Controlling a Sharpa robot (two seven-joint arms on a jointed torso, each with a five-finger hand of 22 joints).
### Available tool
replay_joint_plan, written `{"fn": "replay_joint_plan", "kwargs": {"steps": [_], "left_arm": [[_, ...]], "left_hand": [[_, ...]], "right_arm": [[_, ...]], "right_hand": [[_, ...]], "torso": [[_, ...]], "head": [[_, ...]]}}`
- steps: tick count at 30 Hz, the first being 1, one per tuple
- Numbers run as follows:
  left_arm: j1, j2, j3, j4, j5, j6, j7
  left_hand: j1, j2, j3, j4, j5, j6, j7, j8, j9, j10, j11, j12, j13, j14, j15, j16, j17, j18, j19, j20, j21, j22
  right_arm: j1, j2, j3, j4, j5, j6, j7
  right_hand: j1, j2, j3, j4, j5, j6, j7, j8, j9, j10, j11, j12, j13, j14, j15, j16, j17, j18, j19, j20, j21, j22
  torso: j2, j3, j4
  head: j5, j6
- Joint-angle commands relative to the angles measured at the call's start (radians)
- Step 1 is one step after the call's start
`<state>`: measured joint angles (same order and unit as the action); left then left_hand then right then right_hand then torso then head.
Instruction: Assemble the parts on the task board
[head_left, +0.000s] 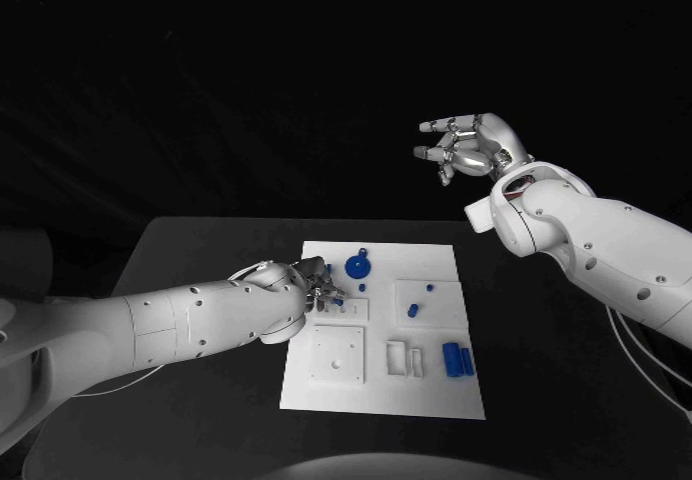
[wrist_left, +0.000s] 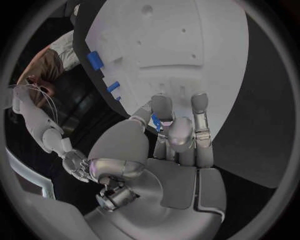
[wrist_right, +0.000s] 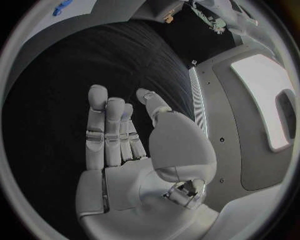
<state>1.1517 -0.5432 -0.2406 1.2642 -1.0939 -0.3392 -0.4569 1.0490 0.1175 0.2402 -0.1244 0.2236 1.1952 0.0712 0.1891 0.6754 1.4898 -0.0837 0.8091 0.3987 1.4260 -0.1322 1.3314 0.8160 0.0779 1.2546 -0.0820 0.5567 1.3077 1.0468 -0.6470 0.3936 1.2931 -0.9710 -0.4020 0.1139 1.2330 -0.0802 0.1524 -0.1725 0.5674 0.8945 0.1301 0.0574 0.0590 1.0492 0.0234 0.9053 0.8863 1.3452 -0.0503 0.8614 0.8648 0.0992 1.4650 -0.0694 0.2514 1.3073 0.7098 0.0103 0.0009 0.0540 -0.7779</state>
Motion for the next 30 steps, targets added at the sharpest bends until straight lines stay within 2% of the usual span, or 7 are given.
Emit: {"fn": "replay_joint_plan", "kwargs": {"steps": [1, 14, 30], "left_arm": [[-0.002, 0.007, 0.0, -0.005, -0.002, -0.005, 0.01], [-0.022, 0.032, 0.0, -0.028, -0.035, -0.017, 0.01], [-0.028, 0.041, 0.0, -0.036, -0.074, -0.022, -0.003]], "left_hand": [[0.026, 0.019, 0.002, -0.002, 0.002, 0.23, -0.158, 0.008, 0.513, 0.022, -0.028, 0.001, -0.001, 0.0, -0.003, -0.003, -0.001, 0.013, -0.002, 0.007, 0.007, 0.018], [0.025, 0.02, 0.003, -0.001, 0.002, 0.229, -0.158, 0.009, 0.512, 0.022, -0.028, 0.001, -0.001, 0.0, -0.003, -0.003, -0.002, 0.016, -0.003, 0.01, 0.008, 0.018], [0.026, 0.02, 0.003, 0.002, -0.001, 0.228, -0.159, 0.011, 0.512, 0.022, -0.029, 0.001, -0.001, 0.001, -0.004, -0.003, 0.0, 0.019, -0.002, 0.012, 0.009, 0.018]], "right_arm": [[-0.002, 0.0, 0.001, 0.002, -0.001, 0.017, 0.001], [-0.004, -0.002, 0.0, 0.004, -0.001, 0.019, 0.0], [-0.008, -0.001, 0.0, 0.003, -0.001, 0.02, 0.001]], "right_hand": [[-0.011, 0.001, 0.005, 0.002, 0.005, 0.007, 0.002, 0.002, 0.001, -0.007, -0.002, 0.001, -0.001, -0.005, 0.0, 0.001, -0.001, 0.016, 0.025, 0.0, -0.002, 0.031], [-0.011, 0.001, 0.005, 0.002, 0.005, 0.007, 0.002, 0.002, 0.001, -0.007, -0.002, 0.001, -0.001, -0.005, 0.0, 0.001, -0.001, 0.016, 0.025, 0.0, -0.002, 0.031], [-0.012, 0.002, 0.005, 0.001, 0.006, 0.006, 0.002, 0.001, 0.001, -0.007, -0.002, 0.002, -0.001, -0.005, 0.0, 0.001, -0.001, 0.016, 0.025, 0.0, -0.002, 0.031]], "torso": [[0.0, -0.0001, -0.0003], [0.0, -0.0001, -0.0009], [0.0, 0.0004, -0.0009]], "head": [[0.001, -0.001], [0.001, -0.003], [0.002, -0.006]]}}
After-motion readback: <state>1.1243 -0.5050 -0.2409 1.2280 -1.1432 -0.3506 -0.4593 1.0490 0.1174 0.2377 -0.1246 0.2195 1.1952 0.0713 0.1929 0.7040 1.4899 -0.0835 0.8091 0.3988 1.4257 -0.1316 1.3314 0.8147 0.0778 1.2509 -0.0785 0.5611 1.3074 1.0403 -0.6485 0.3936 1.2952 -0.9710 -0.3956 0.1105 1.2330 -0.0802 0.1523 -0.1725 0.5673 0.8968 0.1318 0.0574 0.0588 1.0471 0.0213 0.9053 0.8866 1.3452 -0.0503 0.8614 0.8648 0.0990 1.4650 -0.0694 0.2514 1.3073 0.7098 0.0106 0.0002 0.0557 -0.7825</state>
